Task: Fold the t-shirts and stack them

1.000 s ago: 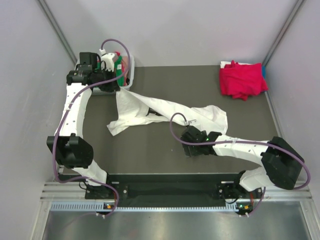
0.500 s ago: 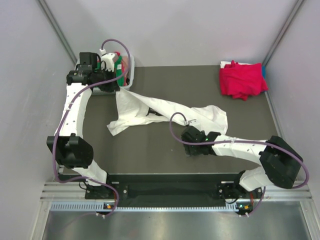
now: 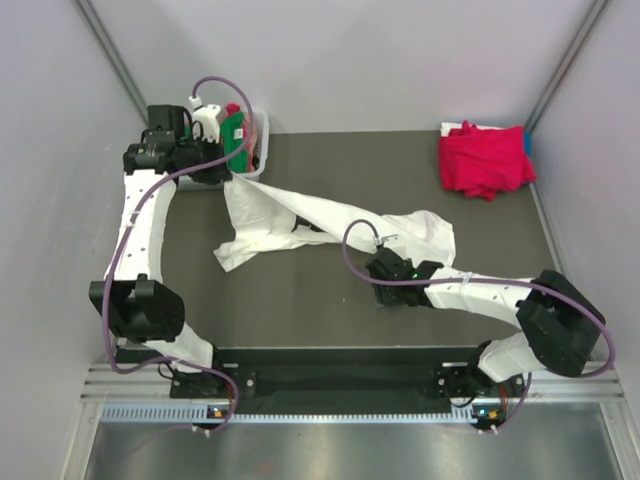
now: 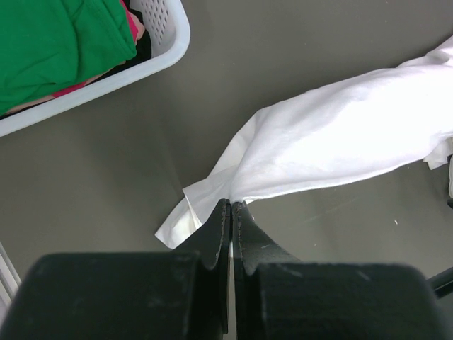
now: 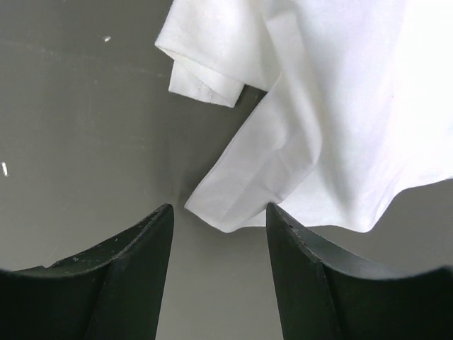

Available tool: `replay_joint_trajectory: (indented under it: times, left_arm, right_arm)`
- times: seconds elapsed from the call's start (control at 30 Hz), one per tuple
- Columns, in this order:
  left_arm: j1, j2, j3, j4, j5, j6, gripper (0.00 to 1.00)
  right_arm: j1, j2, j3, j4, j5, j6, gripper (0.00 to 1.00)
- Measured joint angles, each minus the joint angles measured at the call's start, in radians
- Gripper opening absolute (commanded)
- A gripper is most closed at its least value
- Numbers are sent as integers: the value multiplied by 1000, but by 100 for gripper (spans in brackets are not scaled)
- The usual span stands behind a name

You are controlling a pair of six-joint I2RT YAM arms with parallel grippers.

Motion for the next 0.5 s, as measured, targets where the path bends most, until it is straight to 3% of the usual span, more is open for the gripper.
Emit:
replay_joint_trajectory:
  times: [0.13, 0.23, 0.47, 0.5]
  left_arm:
    - [6, -5, 0, 0, 0, 1, 0]
    - [10, -5, 0, 0, 1, 4, 0]
    - [13, -5, 0, -1, 4, 4, 0]
    - [13, -5, 0, 0, 4, 4, 0]
  right_arm:
    - [-2, 0, 0, 1, 2, 0, 54]
    - [-2, 0, -9, 10, 3, 0, 45]
    - [-3, 4, -33, 39, -2, 21, 0]
    - [-4, 4, -34, 41, 1, 25, 0]
